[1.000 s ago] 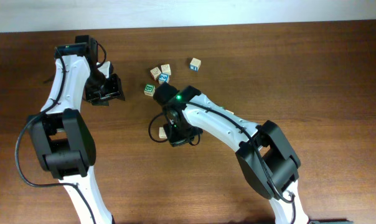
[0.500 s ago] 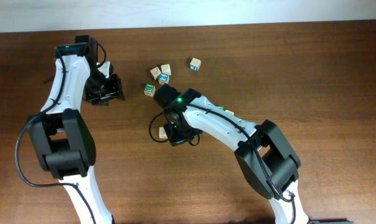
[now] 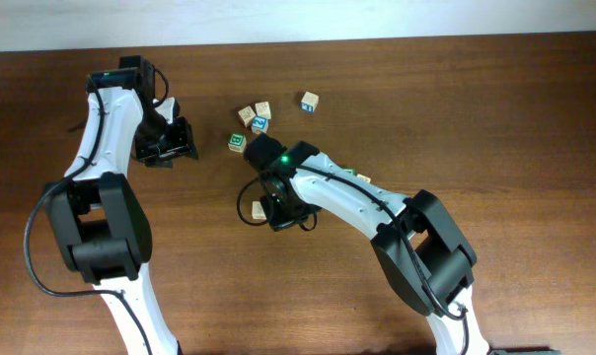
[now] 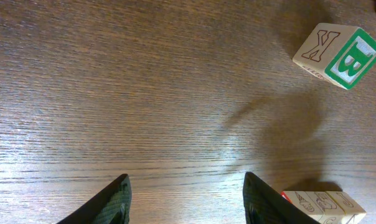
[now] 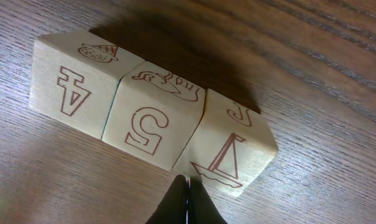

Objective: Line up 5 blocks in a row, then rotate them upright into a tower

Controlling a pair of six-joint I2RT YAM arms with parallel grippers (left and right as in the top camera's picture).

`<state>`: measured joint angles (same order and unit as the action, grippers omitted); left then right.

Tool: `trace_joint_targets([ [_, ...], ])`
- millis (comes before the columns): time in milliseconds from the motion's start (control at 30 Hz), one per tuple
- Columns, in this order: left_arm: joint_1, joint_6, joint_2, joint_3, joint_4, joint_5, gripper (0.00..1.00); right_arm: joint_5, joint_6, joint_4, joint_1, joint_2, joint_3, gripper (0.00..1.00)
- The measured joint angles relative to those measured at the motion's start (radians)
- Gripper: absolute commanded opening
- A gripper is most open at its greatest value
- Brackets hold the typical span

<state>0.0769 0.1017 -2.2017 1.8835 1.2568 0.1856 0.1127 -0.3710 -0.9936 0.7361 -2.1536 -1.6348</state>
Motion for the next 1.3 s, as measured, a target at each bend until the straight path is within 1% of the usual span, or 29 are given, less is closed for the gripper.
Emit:
trace_joint_targets([
  [33, 0.000, 0.000, 0.000, 0.000, 0.000, 0.000, 0.56, 0.004, 0.001, -0.008, 0.000, 0.000, 0.000, 0.04],
  [133, 0.000, 0.000, 0.000, 0.000, 0.001, 0.000, 0.56, 0.011, 0.002, -0.105, 0.000, 0.001, -0.035, 0.05],
  [233, 0.000, 0.000, 0.000, 0.000, 0.002, 0.000, 0.56, -0.017, 0.003, -0.121, -0.016, 0.034, -0.074, 0.05],
  [300, 0.000, 0.000, 0.000, 0.000, 0.002, 0.000, 0.56, -0.038, 0.007, -0.100, -0.054, 0.057, -0.082, 0.05],
  [400, 0.000, 0.000, 0.000, 0.000, 0.002, 0.000, 0.56, -0.056, 0.060, 0.016, -0.111, 0.062, -0.066, 0.05],
  [500, 0.000, 0.000, 0.000, 0.000, 0.001, 0.000, 0.56, -0.056, 0.123, 0.079, -0.107, 0.062, -0.060, 0.05],
  [600, 0.000, 0.000, 0.000, 0.000, 0.000, 0.000, 0.56, -0.039, 0.155, 0.128, -0.106, 0.060, -0.040, 0.05],
  [800, 0.000, 0.000, 0.000, 0.000, 0.000, 0.000, 0.56, -0.017, 0.170, 0.143, -0.100, 0.033, 0.004, 0.05],
  [1300, 0.000, 0.000, 0.000, 0.000, 0.000, 0.000, 0.56, 0.008, 0.172, 0.135, -0.053, 0.032, 0.005, 0.06],
])
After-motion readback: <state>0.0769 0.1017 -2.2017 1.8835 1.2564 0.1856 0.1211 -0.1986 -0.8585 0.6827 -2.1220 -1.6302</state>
